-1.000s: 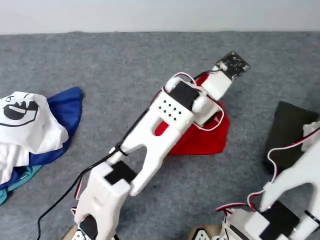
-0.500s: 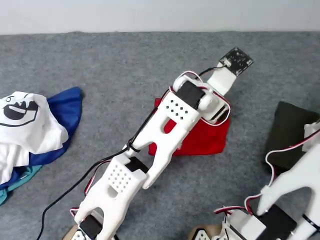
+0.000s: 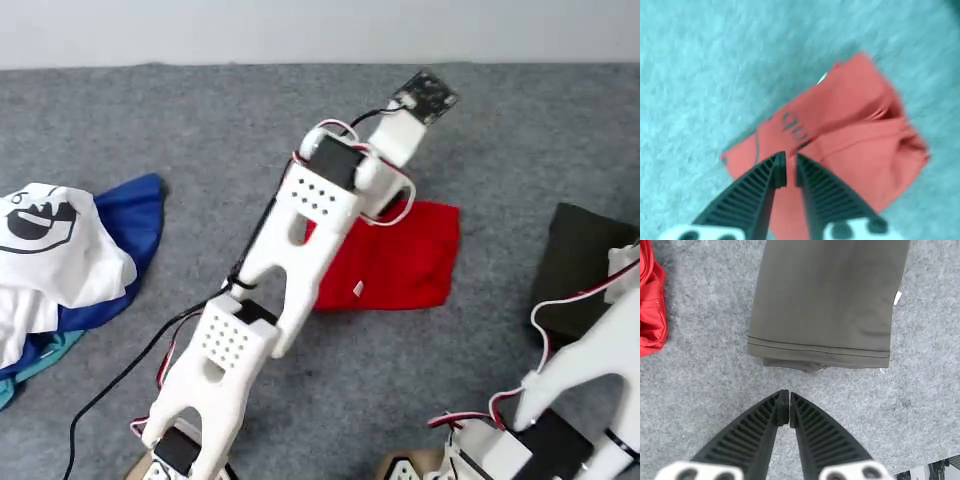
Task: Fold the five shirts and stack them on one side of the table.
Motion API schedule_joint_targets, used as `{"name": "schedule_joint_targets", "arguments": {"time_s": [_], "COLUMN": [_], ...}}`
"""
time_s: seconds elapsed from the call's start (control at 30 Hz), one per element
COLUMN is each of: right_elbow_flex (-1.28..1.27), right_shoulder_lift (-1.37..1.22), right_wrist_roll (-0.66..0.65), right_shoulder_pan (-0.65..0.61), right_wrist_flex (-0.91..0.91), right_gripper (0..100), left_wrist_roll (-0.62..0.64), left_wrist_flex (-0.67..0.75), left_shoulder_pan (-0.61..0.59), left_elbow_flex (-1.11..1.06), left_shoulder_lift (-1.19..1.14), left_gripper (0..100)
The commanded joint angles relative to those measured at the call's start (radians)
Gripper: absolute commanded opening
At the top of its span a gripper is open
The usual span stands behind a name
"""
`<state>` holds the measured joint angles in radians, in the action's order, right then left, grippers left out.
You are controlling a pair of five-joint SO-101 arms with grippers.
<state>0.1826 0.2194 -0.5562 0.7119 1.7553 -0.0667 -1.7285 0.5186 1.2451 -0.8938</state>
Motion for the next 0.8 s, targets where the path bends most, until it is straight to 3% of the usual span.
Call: {"name": "schedule_joint_targets", "arguments": {"time_s": [0.0, 0.37, 0.77], "right_elbow_flex": [-0.005, -0.060, -0.063], "right_shoulder_lift": [0.033, 0.062, 0.116], "right_wrist_roll": [-0.006, -0.009, -0.011], "right_shoulder_pan": [0.004, 0.007, 0.008], "right_wrist_flex": [0.041, 0.039, 0.039], "right_gripper": [0.9, 0.9, 0.9], "left_wrist_roll": [-0.035, -0.061, -0.055], "left_wrist_flex": [-0.023, -0.026, -0.028], "left_shoulder_pan": [-0.023, 0.002, 0.241], "left_elbow_flex": [-0.061, -0.073, -0.097], "left_shoulder_lift": [-0.011, -0.190, -0.104], "left_gripper": [1, 1, 1]}}
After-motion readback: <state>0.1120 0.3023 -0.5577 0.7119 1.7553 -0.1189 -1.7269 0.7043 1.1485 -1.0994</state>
